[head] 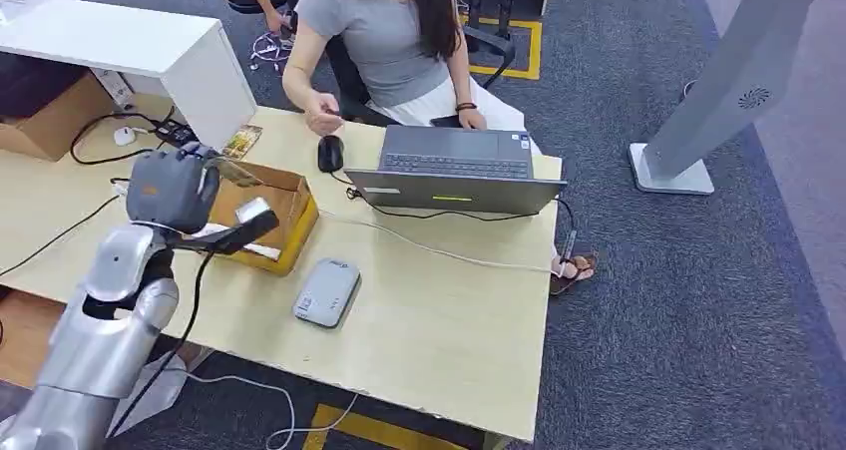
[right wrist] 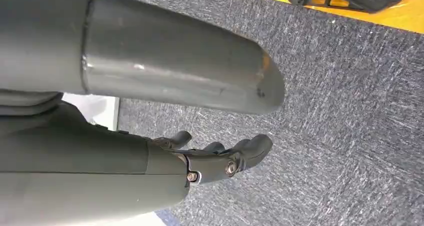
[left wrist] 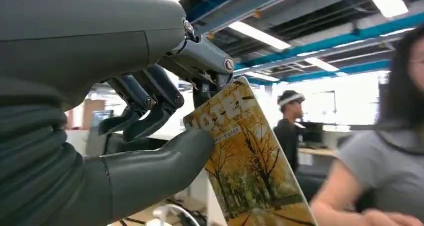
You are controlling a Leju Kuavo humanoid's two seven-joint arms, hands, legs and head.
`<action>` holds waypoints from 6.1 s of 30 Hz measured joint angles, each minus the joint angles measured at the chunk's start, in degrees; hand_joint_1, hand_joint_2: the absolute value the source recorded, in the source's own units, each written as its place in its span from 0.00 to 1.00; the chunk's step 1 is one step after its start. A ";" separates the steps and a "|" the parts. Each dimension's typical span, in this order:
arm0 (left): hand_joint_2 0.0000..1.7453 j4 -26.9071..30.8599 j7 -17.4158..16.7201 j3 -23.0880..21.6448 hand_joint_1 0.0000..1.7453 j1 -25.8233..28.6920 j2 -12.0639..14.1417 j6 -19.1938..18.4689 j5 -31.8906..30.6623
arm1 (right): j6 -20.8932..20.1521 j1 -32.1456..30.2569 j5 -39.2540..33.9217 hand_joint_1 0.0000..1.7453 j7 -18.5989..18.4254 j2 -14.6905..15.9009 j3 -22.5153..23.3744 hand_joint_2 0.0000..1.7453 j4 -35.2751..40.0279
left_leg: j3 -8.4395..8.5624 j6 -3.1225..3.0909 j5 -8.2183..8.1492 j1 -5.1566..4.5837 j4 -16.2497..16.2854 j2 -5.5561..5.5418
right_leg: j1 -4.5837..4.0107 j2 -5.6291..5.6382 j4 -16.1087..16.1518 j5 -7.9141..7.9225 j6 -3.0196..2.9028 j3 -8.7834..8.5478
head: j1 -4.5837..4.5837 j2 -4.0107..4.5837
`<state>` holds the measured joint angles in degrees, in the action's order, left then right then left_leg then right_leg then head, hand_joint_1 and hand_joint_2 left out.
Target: Pass the card to the sensor for recognition and then transmit it.
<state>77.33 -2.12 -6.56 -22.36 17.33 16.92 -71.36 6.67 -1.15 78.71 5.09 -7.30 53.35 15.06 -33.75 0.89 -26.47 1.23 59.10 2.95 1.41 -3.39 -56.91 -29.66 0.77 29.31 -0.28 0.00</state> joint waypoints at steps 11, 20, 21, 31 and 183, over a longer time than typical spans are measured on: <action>1.00 5.57 -1.16 -6.62 1.00 4.76 -2.21 -4.70 -0.66 | -0.42 0.06 0.98 0.00 -0.20 -0.07 0.98 0.00 0.02 | 0.01 0.01 0.02 0.02 0.00 -0.02 | -0.02 -0.02 -0.05 0.00 0.00 -0.01 | -0.02 0.00; 1.00 4.69 -5.77 -9.33 1.00 5.19 -2.40 -14.21 -2.32 | -0.70 0.07 1.09 0.00 -1.33 -0.50 1.49 0.00 0.17 | 0.00 0.01 0.02 0.02 0.00 -0.02 | -0.01 -0.02 -0.04 0.00 0.00 0.00 | -0.02 0.00; 1.00 4.28 -6.25 -9.53 1.00 5.20 -2.42 -15.10 -2.36 | -0.79 0.08 1.27 0.00 -1.49 -0.59 1.64 0.00 0.22 | 0.00 0.01 0.02 0.02 0.00 -0.03 | -0.02 -0.02 -0.04 0.00 0.00 0.00 | -0.02 0.00; 1.00 1.83 -7.45 -10.64 1.00 5.46 -2.75 -17.35 -2.45 | -1.09 0.06 1.92 0.00 -2.08 -0.98 2.45 0.00 0.77 | 0.00 0.01 0.02 0.02 0.00 -0.02 | -0.02 -0.02 -0.04 0.00 0.00 0.00 | -0.02 0.00; 1.00 -9.49 -8.04 -3.60 0.00 1.27 0.57 -14.49 -5.88 | -2.47 0.70 8.26 0.00 -0.98 -2.10 8.41 0.00 1.95 | -0.33 0.02 0.30 0.04 0.00 -0.08 | -0.07 -0.06 -0.07 0.25 -0.03 0.37 | -0.02 0.00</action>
<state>67.84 -10.16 -10.16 -21.08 17.90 2.43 -77.24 4.20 -0.45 86.97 4.11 -9.40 61.77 17.01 -34.08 0.90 -26.17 1.27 59.10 2.87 1.34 -3.45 -56.99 -29.41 0.74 29.68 -0.31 0.00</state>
